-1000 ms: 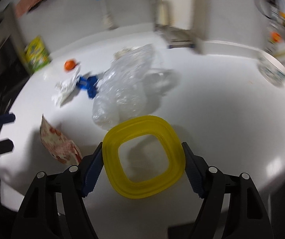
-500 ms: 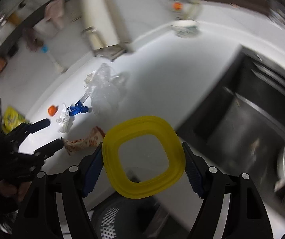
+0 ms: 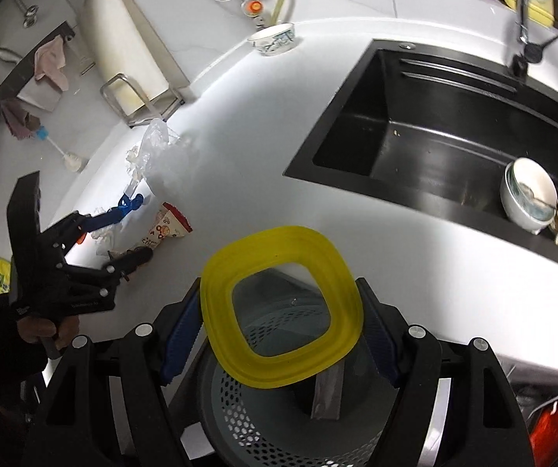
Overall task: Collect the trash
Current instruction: 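Grasp the red-and-white snack wrapper with the left tool while the right tool holds the lid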
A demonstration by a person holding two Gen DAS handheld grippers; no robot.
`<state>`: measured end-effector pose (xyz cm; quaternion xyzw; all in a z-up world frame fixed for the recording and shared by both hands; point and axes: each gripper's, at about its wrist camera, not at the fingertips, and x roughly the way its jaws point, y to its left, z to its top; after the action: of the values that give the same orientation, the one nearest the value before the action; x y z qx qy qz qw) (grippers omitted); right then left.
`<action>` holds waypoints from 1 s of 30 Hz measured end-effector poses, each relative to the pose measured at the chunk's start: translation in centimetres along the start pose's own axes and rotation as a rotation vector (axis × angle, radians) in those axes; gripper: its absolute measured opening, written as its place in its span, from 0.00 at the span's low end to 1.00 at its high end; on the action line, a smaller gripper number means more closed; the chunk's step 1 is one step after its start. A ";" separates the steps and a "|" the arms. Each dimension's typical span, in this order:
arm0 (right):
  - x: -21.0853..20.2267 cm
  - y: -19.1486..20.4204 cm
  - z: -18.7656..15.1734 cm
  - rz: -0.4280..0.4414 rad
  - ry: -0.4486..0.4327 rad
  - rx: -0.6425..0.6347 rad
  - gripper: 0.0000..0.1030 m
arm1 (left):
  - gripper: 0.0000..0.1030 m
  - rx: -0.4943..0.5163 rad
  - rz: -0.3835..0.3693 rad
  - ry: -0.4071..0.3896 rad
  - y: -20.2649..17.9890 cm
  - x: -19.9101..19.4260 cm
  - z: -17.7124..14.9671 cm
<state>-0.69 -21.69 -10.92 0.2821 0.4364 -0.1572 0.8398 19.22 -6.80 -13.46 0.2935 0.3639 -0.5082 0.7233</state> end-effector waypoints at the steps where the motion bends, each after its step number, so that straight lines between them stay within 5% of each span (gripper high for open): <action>1: 0.0 0.0 0.0 -0.003 -0.002 0.003 0.70 | 0.83 0.016 -0.014 0.009 0.0 0.3 -0.2; 9: 0.5 0.7 -0.4 -0.029 0.003 0.026 0.70 | 0.74 0.034 -0.054 0.042 0.6 1.8 -1.3; 17: 0.3 1.2 -0.5 -0.047 0.008 0.015 0.70 | 0.35 0.031 -0.103 0.049 0.3 2.4 -1.7; 30: -0.1 1.9 -0.4 -0.004 -0.018 -0.019 0.70 | 0.32 -0.062 -0.078 0.015 0.7 -0.5 -1.1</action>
<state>-0.02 -19.97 -10.37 0.2719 0.4310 -0.1571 0.8459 19.51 -5.39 -13.62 0.2603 0.3962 -0.5224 0.7088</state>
